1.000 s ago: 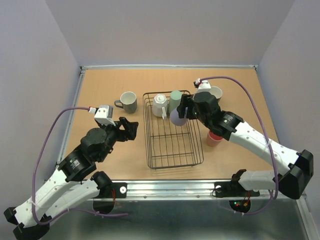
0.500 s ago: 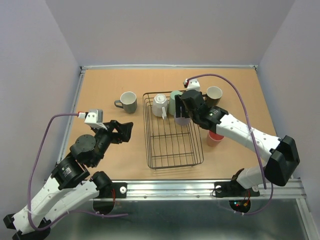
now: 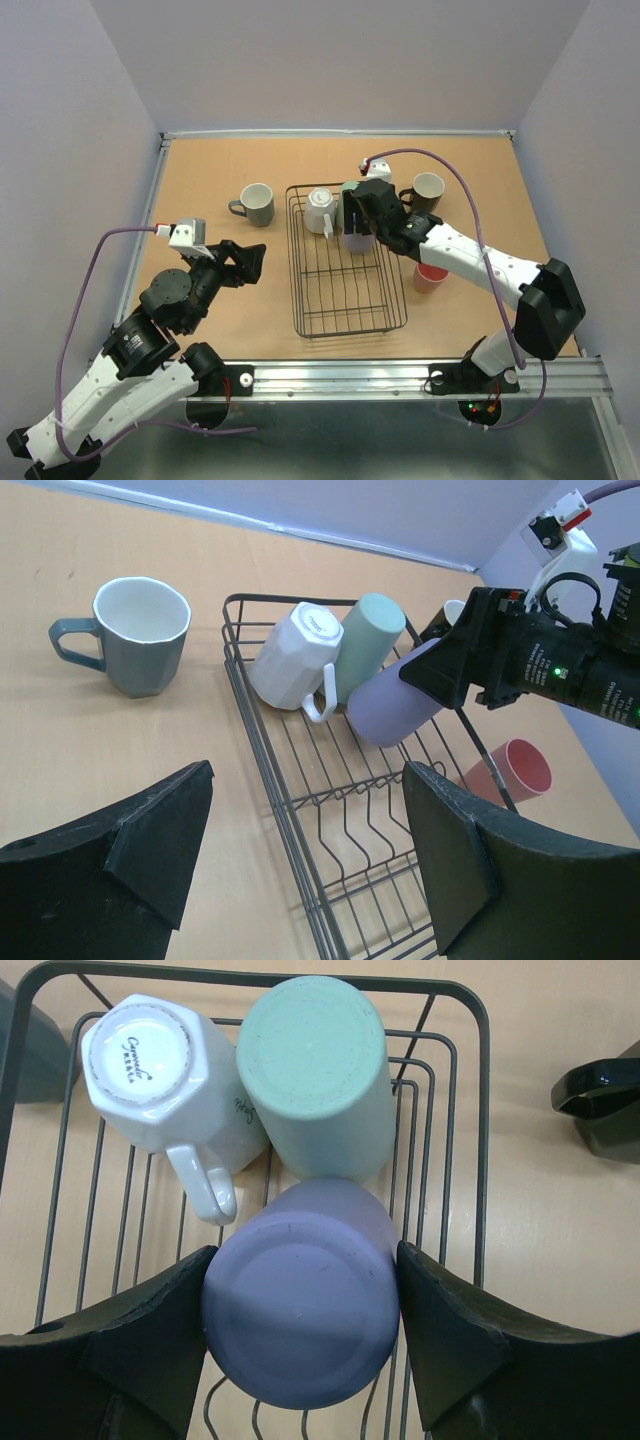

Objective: Load the cups into the dish rack

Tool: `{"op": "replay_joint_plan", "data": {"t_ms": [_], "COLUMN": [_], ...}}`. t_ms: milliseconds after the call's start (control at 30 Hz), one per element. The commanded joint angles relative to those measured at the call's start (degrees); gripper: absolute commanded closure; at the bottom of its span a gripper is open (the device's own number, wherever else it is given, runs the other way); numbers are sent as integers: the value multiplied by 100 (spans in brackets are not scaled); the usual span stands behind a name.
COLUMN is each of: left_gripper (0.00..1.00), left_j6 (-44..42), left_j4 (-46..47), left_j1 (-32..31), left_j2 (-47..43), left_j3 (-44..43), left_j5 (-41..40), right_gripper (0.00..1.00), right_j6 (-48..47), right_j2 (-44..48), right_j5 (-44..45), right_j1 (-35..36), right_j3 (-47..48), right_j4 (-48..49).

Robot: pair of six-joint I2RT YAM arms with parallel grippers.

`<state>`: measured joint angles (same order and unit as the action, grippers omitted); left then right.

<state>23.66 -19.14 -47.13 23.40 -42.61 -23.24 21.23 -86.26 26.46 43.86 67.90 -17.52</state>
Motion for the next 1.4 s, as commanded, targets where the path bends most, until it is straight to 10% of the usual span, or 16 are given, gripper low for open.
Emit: {"op": "replay_joint_plan", "data": {"t_ms": [0, 367, 533, 633, 1033, 1367], "left_gripper": [13, 13, 13, 13, 13, 10], "left_j6": [-11, -19, -28, -28, -37, -151], "left_j4": [138, 147, 156, 156, 147, 200], "left_j1": [20, 20, 20, 20, 20, 99], "left_j2": [-11, -19, -19, -28, 68, 551], "left_j3": [51, 51, 51, 60, 51, 7], "left_j5": [-128, -145, -154, -154, -189, -260], "right_gripper": [100, 92, 22, 0, 0, 0], "right_j6": [188, 373, 355, 346, 425, 961], "right_j2": [-145, -427, -436, -409, 109, 2261], "right_j5": [35, 52, 35, 70, 149, -394], "right_j1": [-114, -193, -202, -211, -202, -202], "right_j3": [66, 30, 39, 57, -119, -1585], "right_j4": [460, 469, 469, 469, 460, 468]}}
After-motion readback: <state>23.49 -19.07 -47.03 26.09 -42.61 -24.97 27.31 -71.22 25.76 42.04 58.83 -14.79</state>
